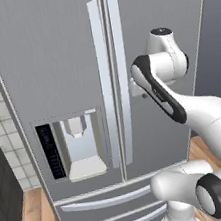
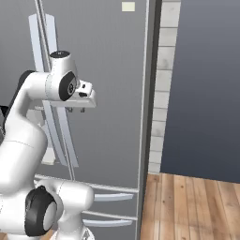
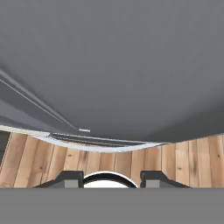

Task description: Navigate to the stove.

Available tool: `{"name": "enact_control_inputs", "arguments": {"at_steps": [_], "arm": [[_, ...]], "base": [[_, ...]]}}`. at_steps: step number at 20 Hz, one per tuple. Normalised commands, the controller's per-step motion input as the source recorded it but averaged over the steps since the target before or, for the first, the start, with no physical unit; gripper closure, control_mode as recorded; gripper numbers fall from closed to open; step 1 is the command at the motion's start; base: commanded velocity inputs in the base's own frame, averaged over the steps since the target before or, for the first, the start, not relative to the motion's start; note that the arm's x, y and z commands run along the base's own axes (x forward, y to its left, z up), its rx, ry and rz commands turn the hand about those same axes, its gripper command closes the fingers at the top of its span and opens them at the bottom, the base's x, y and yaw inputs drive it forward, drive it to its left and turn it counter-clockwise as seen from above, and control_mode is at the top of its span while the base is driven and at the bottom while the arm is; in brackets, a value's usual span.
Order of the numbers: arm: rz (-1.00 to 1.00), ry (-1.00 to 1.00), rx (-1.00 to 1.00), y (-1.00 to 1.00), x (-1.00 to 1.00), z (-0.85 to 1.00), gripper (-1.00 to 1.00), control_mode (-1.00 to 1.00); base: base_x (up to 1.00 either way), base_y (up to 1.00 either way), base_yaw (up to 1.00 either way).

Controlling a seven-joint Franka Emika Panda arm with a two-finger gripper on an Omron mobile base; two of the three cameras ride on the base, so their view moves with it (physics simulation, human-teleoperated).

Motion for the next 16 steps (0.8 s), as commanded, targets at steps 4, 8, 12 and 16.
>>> {"name": "enact_control_inputs", "arguments": {"at_steps": [4, 8, 12, 16], "arm": [[0.00, 0.00, 0.00, 0.00, -0.41, 0.00, -1.00, -1.00], [0.00, 0.00, 0.00, 0.00, -0.78, 0.00, -1.00, -1.00], [0.00, -0.01, 0.00, 0.02, -0.94, 0.01, -1.00, -1.00], [0.00, -0.09, 0.00, 0.00, -0.97, 0.19, -1.00, -1.00]], "base": [[0.00, 0.00, 0.00], [0.00, 0.00, 0.00], [0.00, 0.00, 0.00], [0.00, 0.00, 0.00]]}}
